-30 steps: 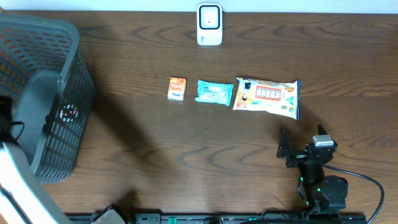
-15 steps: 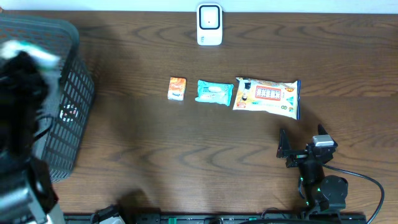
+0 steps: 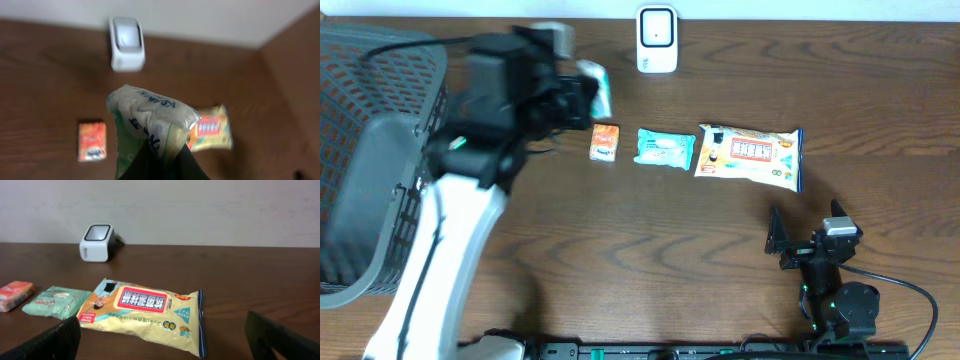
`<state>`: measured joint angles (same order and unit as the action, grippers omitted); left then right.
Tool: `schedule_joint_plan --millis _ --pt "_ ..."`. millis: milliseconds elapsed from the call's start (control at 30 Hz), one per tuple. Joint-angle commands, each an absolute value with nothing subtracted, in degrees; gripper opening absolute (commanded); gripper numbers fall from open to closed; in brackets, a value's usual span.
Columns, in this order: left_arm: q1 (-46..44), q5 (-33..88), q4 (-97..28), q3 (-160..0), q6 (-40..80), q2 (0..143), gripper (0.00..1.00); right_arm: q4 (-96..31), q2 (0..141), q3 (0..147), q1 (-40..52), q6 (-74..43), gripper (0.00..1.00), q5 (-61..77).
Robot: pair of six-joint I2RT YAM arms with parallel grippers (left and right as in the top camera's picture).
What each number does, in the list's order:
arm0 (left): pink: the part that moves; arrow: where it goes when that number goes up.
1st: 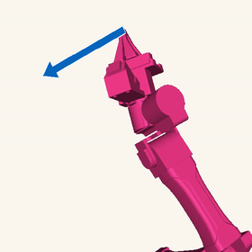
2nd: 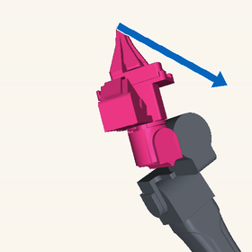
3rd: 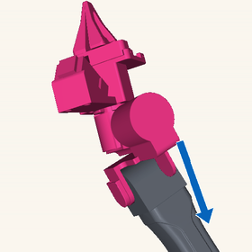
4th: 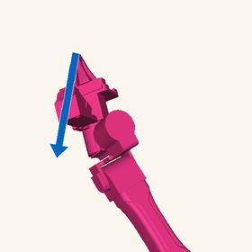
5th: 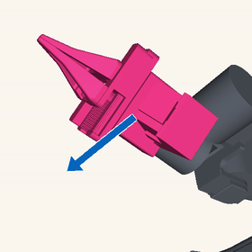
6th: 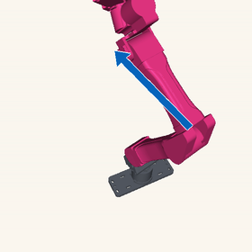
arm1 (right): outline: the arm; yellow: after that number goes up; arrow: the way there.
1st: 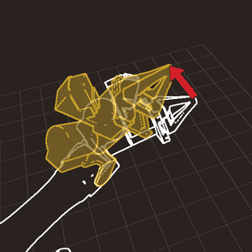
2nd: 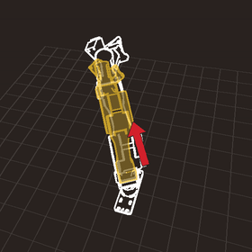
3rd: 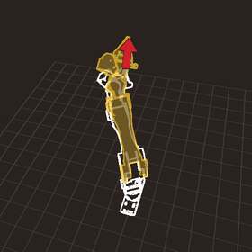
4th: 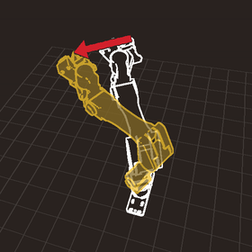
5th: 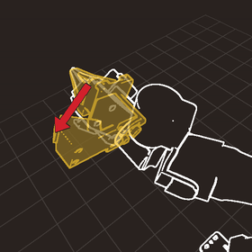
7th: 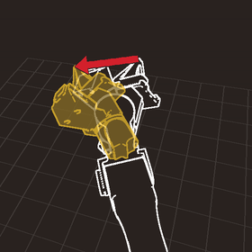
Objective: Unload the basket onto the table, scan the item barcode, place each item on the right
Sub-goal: 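Lift the white-green tissue pack and hold it before the scanner, then drop the tissue pack on the table and return the left gripper to the basket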
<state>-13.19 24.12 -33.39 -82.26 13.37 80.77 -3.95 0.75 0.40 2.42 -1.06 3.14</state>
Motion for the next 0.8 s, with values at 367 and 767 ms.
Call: schedule_joint_plan --millis 367,767 --pt "-18.09 16.84 -22.94 -82.67 7.97 105.14 0.07 -4.14 0.67 0.34 2.24 -1.65 0.99 3.14" --pt "-18.09 16.84 -11.81 -82.67 7.99 117.12 0.09 -4.14 0.67 0.34 2.24 -1.65 0.99 3.14"
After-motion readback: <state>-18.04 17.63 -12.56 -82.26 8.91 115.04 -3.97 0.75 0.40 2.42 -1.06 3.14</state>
